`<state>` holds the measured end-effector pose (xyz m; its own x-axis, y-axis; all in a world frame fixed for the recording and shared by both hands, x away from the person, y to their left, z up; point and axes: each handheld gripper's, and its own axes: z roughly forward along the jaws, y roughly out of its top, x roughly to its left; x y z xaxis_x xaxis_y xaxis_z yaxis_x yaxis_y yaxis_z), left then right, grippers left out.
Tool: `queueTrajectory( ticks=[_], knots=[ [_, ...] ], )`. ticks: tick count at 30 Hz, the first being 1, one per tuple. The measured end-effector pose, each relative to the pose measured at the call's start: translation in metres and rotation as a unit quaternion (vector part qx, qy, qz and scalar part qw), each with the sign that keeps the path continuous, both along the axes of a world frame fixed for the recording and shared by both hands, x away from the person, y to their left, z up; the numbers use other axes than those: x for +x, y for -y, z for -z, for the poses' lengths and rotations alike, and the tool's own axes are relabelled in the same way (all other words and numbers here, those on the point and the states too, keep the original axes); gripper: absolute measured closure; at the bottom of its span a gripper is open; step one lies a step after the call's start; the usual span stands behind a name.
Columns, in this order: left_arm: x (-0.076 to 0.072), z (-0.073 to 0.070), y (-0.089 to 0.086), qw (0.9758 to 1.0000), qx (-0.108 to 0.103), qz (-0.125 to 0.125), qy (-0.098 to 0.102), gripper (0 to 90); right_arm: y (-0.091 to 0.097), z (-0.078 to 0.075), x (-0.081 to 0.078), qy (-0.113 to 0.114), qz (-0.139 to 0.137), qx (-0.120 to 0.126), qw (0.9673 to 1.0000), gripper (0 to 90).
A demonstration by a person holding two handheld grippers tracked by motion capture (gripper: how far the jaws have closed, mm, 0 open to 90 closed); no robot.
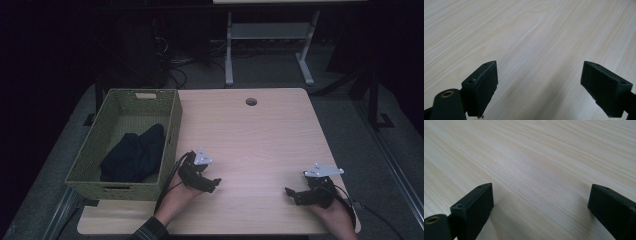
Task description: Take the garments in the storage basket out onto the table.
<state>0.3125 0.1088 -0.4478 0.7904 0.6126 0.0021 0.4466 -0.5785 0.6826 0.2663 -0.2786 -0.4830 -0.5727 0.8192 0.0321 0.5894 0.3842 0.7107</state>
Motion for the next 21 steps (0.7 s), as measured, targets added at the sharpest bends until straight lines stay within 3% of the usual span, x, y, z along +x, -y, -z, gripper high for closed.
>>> queueTrajectory(
  ticks=[21],
  knots=[
    [0.004, -0.013, 0.000, 1.0000, 0.000, 0.001, -0.001, 13.9, 0.000, 0.000, 0.000, -0.001, -0.001, -0.001, 1.0000, 5.9]
  ],
)
